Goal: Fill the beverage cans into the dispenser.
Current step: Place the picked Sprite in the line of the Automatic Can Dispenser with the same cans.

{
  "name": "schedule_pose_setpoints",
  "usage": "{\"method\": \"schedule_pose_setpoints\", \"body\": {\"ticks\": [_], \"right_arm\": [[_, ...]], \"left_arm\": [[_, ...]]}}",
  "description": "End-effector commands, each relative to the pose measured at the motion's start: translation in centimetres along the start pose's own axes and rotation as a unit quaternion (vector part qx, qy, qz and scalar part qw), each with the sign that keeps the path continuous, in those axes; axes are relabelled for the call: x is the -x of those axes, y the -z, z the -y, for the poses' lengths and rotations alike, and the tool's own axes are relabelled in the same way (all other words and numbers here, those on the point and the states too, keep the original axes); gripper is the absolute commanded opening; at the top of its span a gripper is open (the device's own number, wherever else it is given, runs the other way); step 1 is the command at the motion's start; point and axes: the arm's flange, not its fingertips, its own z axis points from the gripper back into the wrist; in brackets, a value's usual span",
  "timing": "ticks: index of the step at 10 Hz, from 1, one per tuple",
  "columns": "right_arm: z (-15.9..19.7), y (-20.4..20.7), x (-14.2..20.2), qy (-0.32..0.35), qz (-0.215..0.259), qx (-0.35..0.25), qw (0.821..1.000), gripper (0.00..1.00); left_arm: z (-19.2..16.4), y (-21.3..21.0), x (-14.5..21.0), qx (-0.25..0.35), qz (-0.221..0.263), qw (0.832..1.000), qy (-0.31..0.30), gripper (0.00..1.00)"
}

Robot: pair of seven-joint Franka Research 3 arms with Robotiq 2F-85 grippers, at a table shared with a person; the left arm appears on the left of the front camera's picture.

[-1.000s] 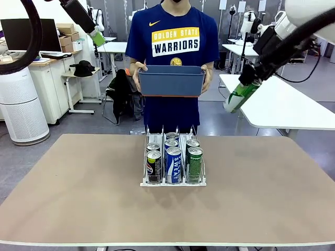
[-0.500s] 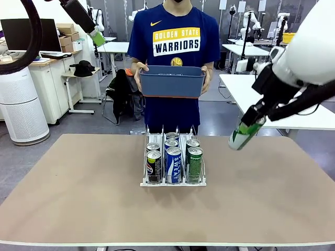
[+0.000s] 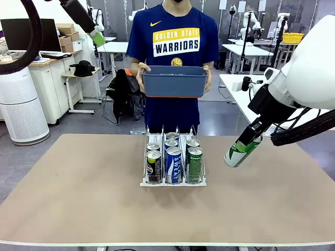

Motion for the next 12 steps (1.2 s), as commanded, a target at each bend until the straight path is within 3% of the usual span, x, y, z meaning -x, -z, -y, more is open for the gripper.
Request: {"method": "schedule_pose_setpoints", "body": {"ticks": [1, 2, 3, 4, 8, 12], "right_arm": [[0.2, -0.8, -0.3, 0.005, 0.003, 0.007, 1.000, 0.58], [0.2, -0.8, -0.3, 0.005, 0.003, 0.007, 1.000, 0.58], [0.0, -0.2, -0.1, 0.000, 0.002, 0.001, 1.000, 0.05], [-0.3, 0.9, -0.7, 0.014, 0.029, 0.017, 0.999, 0.00], [-3.1, 4.5, -0.2, 0.013, 0.050, 0.014, 0.999, 0.00], [-6.4, 8.3, -1.7, 0.063, 0.011, 0.034, 0.997, 0.00]], "left_arm": [[0.0, -0.1, 0.2, 0.003, -0.002, 1.000, 0.001, 1.00], [0.0, -0.1, 0.2, 0.003, -0.002, 1.000, 0.001, 1.00], [0.0, -0.1, 0.2, 0.003, -0.002, 1.000, 0.001, 1.00], [0.0, -0.1, 0.2, 0.003, -0.002, 1.000, 0.001, 1.00], [0.0, -0.1, 0.2, 0.003, -0.002, 1.000, 0.001, 1.00], [0.0, -0.1, 0.2, 0.003, -0.002, 1.000, 0.001, 1.00]]}}
